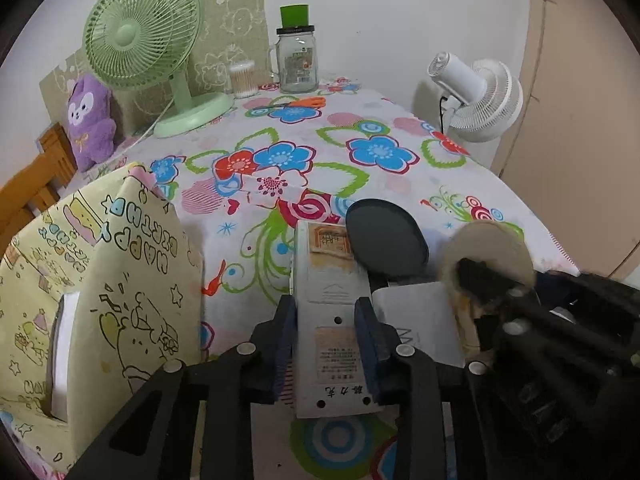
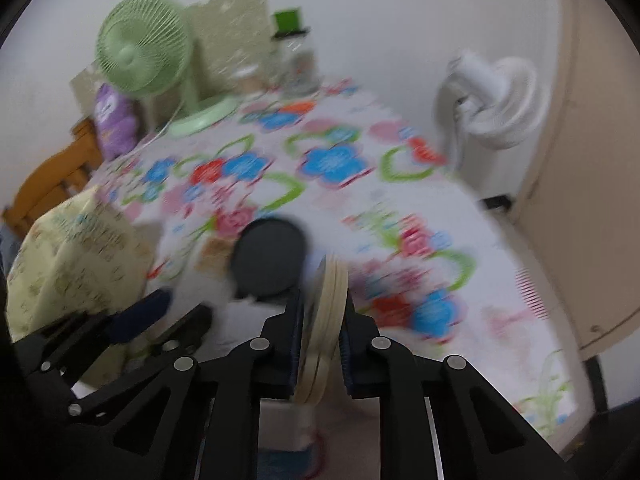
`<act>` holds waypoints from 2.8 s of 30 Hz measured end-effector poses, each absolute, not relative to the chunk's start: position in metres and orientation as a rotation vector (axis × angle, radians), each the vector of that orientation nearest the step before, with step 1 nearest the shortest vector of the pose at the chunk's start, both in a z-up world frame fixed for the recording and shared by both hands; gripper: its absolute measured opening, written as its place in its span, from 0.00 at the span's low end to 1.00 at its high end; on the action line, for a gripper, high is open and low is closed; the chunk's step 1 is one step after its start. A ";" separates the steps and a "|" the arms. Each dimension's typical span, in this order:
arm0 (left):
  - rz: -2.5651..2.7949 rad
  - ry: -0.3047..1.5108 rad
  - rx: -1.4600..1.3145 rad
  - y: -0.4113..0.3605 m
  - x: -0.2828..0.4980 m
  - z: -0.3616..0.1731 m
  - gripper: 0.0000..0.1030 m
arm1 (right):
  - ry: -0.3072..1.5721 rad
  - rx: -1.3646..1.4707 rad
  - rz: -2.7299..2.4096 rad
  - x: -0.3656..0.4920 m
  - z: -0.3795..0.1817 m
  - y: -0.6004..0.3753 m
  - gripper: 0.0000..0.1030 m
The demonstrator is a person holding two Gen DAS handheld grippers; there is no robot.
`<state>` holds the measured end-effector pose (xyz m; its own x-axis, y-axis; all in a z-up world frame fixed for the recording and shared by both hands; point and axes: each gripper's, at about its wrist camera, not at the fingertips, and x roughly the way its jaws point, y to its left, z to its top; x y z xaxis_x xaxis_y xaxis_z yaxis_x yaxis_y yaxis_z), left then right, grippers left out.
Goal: Organize rigid objects
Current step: 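Grasp the white labeled power bank with left gripper while right grasps the cream round disc, then lift the power bank with left gripper while right lifts the cream disc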
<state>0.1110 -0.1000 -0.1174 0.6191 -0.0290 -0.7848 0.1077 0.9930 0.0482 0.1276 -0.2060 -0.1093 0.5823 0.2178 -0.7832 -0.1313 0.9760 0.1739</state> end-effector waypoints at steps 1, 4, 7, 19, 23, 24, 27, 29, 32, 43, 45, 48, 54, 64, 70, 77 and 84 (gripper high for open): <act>-0.079 0.898 0.095 -0.100 0.111 -0.118 0.29 | 0.931 0.116 0.210 0.128 -0.111 -0.205 0.18; -0.084 0.908 0.067 -0.098 0.113 -0.119 0.36 | 0.923 0.095 0.188 0.131 -0.111 -0.199 0.13; -0.092 0.918 0.040 -0.097 0.115 -0.122 0.39 | 0.921 0.081 0.168 0.133 -0.111 -0.197 0.12; -0.081 0.935 0.028 -0.104 0.125 -0.125 0.49 | 0.930 0.050 0.130 0.139 -0.110 -0.203 0.12; -0.069 0.917 0.033 -0.107 0.127 -0.125 0.52 | 0.929 0.049 0.123 0.139 -0.111 -0.207 0.12; -0.066 0.913 0.033 -0.107 0.128 -0.126 0.52 | 0.930 0.051 0.124 0.139 -0.111 -0.208 0.12; -0.046 0.908 0.054 -0.107 0.131 -0.128 0.46 | 0.929 0.047 0.121 0.139 -0.111 -0.208 0.12; -0.049 0.901 0.076 -0.109 0.129 -0.129 0.45 | 0.928 0.047 0.121 0.139 -0.111 -0.208 0.12; -0.054 0.906 0.069 -0.108 0.128 -0.127 0.45 | 0.926 0.050 0.118 0.138 -0.111 -0.208 0.12; -0.105 0.900 0.044 -0.108 0.115 -0.109 0.45 | 0.898 0.047 0.112 0.131 -0.097 -0.207 0.12; -0.107 0.890 0.046 -0.108 0.112 -0.105 0.45 | 0.891 0.054 0.113 0.128 -0.093 -0.207 0.12; -0.118 0.888 0.036 -0.106 0.109 -0.099 0.45 | 0.882 0.064 0.122 0.126 -0.088 -0.206 0.12; -0.122 0.860 0.040 -0.104 0.102 -0.085 0.45 | 0.862 0.072 0.130 0.119 -0.075 -0.204 0.12; -0.134 0.819 0.037 -0.099 0.085 -0.062 0.45 | 0.816 0.061 0.127 0.102 -0.050 -0.201 0.12; -0.139 0.799 0.038 -0.095 0.075 -0.052 0.45 | 0.798 0.058 0.124 0.092 -0.039 -0.196 0.12; -0.141 0.777 0.036 -0.089 0.067 -0.040 0.45 | 0.779 0.052 0.121 0.083 -0.025 -0.191 0.12; -0.137 0.771 0.030 -0.079 0.061 -0.032 0.45 | 0.774 0.046 0.129 0.078 -0.017 -0.182 0.12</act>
